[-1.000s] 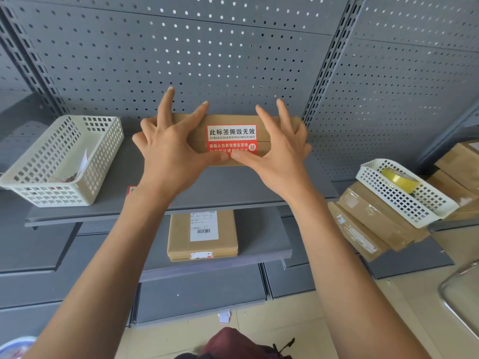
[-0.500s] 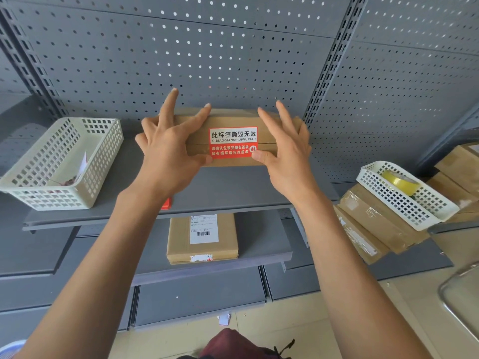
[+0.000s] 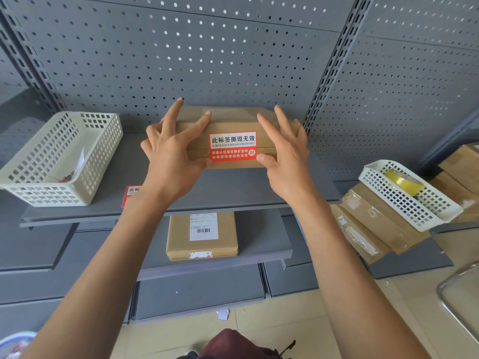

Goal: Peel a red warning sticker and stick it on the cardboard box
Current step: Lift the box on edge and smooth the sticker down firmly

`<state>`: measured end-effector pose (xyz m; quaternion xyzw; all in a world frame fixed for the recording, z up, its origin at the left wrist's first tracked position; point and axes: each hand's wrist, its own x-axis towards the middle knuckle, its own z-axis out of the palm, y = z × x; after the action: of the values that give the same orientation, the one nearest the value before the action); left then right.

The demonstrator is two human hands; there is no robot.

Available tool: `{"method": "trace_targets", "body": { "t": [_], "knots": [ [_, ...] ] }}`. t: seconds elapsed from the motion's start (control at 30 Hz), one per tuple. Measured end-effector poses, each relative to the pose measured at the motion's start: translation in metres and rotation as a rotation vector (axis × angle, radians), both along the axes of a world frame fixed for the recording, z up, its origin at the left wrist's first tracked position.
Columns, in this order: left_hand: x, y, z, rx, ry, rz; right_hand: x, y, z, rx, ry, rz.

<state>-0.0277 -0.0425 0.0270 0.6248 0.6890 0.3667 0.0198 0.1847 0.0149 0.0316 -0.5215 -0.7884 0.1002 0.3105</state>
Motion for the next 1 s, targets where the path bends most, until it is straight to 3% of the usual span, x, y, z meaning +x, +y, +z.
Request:
{"method": "trace_targets", "body": {
  "t": [0.43,1.0],
  "knots": [
    [0.008,0.005,-0.045,0.029,-0.001,0.051,0.003,0.002,-0.044,0.020,0.110,-0.008],
    [0.011,-0.003,-0.089,0.006,0.038,0.017,0.011,-0.004,-0.083,0.014,0.090,0.004]
  ]
}}
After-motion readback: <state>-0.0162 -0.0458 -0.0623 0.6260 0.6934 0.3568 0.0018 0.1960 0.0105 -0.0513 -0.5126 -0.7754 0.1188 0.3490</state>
